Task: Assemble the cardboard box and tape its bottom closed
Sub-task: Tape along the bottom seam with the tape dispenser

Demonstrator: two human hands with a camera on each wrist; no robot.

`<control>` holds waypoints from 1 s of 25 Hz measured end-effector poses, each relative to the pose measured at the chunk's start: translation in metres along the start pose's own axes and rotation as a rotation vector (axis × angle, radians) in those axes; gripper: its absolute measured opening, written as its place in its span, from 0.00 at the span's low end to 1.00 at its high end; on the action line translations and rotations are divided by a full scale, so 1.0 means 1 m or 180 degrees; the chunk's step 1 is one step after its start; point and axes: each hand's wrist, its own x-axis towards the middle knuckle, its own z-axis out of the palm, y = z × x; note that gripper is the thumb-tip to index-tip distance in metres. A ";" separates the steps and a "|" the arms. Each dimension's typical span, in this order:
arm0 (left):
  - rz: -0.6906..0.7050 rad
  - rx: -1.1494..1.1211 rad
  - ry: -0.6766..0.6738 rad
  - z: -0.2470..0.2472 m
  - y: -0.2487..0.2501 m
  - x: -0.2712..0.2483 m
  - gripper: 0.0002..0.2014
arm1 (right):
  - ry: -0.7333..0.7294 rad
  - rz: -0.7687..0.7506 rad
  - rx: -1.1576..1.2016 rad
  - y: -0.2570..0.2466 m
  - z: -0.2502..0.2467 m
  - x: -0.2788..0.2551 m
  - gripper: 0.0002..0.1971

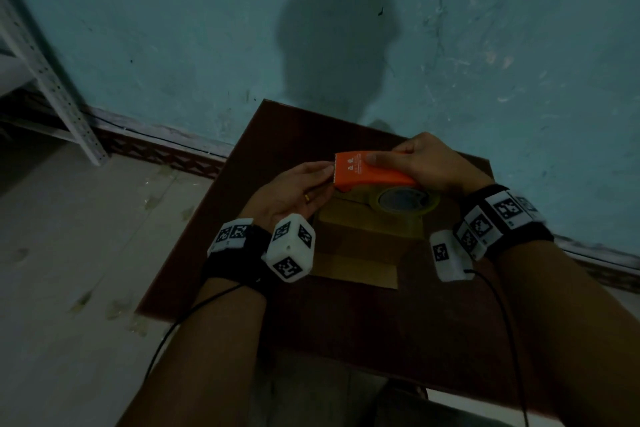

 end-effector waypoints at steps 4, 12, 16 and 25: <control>-0.0016 -0.0097 -0.0034 0.000 -0.001 0.001 0.12 | -0.0004 0.0019 0.0037 0.000 0.000 0.000 0.42; -0.0077 0.0117 0.0024 0.005 0.002 -0.004 0.12 | 0.0001 0.0118 0.0102 0.000 0.001 0.001 0.36; -0.0071 0.0148 0.0109 0.008 0.004 -0.005 0.11 | 0.0002 0.0109 0.0101 -0.002 0.001 0.001 0.41; 0.0063 0.0197 0.0307 0.009 0.006 -0.009 0.17 | 0.0028 0.0171 -0.0054 -0.006 0.001 0.003 0.35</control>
